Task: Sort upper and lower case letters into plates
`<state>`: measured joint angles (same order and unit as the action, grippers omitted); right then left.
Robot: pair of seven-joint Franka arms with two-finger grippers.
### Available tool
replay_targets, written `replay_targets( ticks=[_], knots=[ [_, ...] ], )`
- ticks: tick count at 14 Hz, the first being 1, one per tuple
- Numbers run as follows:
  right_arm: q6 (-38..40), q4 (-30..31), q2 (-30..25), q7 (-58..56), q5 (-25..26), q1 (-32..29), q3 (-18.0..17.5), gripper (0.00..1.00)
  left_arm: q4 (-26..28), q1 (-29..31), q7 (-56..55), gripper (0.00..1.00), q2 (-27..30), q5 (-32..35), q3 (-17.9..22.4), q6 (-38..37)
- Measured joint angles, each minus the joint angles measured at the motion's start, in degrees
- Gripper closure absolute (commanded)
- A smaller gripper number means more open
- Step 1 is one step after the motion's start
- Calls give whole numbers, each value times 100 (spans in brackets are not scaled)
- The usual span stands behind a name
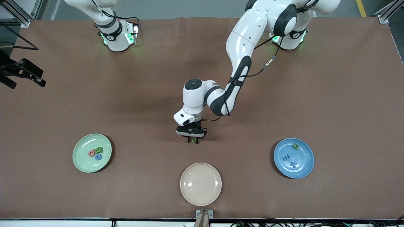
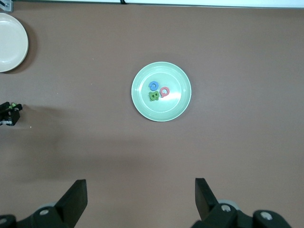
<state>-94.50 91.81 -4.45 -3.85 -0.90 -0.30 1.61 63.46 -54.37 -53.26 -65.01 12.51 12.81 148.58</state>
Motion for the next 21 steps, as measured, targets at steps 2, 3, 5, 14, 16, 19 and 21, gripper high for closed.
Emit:
replay_targets(
  ticks=[2,3,5,14,16,19,21],
  knots=[
    [52,-59,4,0,0,-51,1,0,5,-10,-95,59,0,0,-1,-4],
    [57,-59,19,0,1,-73,2,0,16,-10,-108,59,0,0,0,-11],
    [54,-59,65,0,2,-167,3,0,18,-10,-111,64,3,0,0,-37],
    [43,-256,327,0,2,-288,-18,0,1,-5,-372,87,56,-183,0,-286],
    [46,-267,335,0,3,-292,-17,0,-7,37,-411,90,122,-214,7,-459],
    [47,-271,335,0,5,-294,-17,0,-19,263,-420,90,447,-230,26,-801],
    [49,-271,336,0,5,-295,-16,0,-22,492,-419,90,725,-230,29,-1185]
  ],
)
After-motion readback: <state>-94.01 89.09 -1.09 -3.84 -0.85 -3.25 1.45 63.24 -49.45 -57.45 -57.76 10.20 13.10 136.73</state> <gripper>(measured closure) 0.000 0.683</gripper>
